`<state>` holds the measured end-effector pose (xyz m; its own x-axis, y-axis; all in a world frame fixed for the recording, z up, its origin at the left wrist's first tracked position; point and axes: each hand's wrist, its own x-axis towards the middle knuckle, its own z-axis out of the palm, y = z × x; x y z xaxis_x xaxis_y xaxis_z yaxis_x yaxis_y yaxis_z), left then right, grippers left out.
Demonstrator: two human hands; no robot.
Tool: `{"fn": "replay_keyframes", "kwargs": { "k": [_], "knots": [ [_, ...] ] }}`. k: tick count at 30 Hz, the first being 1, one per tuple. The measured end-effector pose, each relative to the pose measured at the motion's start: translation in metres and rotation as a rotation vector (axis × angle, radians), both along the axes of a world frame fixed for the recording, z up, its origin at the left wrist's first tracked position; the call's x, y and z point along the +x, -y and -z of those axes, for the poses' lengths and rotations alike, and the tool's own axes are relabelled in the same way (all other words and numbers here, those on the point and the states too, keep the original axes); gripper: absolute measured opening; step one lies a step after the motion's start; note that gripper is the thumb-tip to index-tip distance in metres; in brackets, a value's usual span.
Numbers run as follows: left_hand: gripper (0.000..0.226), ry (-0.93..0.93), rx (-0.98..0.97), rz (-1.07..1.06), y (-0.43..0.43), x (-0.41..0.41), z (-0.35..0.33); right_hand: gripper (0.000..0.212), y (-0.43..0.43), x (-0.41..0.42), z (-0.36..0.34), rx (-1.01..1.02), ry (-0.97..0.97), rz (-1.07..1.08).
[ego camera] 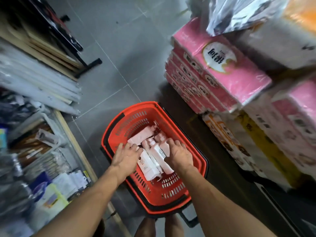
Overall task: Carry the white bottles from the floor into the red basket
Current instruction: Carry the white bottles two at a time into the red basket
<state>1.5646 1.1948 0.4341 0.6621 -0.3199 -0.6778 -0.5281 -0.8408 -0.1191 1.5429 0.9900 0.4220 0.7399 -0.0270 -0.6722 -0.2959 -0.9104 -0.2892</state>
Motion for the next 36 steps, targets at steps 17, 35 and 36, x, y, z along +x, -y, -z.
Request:
{"fn": "replay_keyframes", "kwargs": {
  "k": [17, 35, 36],
  "knots": [
    [0.059, 0.162, -0.331, 0.088, 0.041, -0.074, -0.223, 0.062, 0.042, -0.132, -0.268, -0.045, 0.134, 0.215],
    [0.065, 0.181, -0.413, 0.811, 0.177, -0.182, -0.302, 0.057, 0.068, -0.361, -0.33, -0.127, 0.247, 0.864],
    [0.065, 0.184, -0.418, 0.844, 0.188, -0.194, -0.305, 0.056, 0.074, -0.378, -0.331, -0.127, 0.253, 0.897]
  ]
}}
